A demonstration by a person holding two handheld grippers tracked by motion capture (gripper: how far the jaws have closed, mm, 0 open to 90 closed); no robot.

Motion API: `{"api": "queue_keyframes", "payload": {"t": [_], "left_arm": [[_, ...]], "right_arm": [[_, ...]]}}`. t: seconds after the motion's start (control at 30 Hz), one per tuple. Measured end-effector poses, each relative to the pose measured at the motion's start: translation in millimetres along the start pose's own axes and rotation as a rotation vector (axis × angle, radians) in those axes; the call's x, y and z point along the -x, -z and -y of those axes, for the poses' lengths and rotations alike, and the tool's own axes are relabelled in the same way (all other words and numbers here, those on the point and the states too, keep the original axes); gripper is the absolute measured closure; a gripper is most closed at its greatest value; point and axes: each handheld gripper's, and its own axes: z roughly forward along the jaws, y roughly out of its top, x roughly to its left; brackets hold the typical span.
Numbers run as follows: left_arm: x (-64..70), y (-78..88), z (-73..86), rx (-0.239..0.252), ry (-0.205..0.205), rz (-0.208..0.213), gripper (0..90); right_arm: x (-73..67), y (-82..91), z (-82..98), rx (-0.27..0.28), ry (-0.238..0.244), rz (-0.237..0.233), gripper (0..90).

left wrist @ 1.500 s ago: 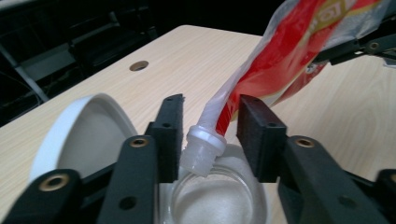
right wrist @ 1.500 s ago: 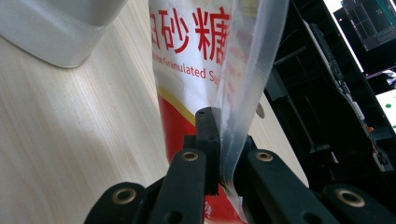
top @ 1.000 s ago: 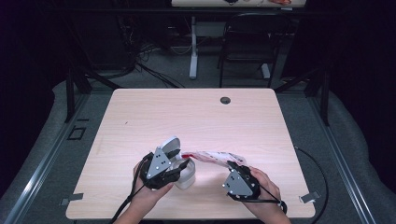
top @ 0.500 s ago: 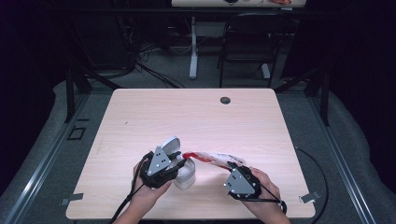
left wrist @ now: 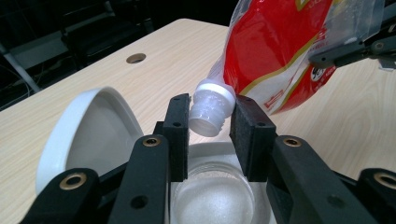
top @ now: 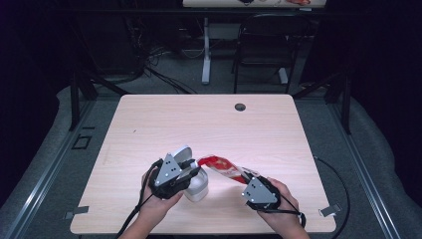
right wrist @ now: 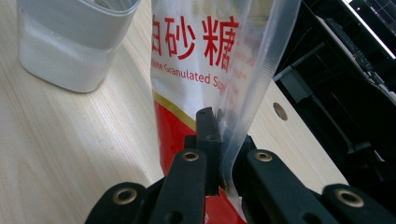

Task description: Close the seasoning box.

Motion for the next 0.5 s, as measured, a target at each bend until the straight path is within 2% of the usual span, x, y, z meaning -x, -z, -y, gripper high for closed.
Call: {"api": "queue_keyframes", "payload": {"t": [0.1, 0.5], "left_arm": [[-0.9, 0.1, -0.4, 0.008, 0.011, 0.007, 69.1], [0.8, -2.8, -11.1, 0.016, 0.002, 0.011, 70.0]], "right_arm": [[0.3, -0.7, 0.2, 0.002, -0.004, -0.004, 88.6], [1.2, -6.5, 6.1, 0.005, -0.047, -0.03, 88.6]]}}
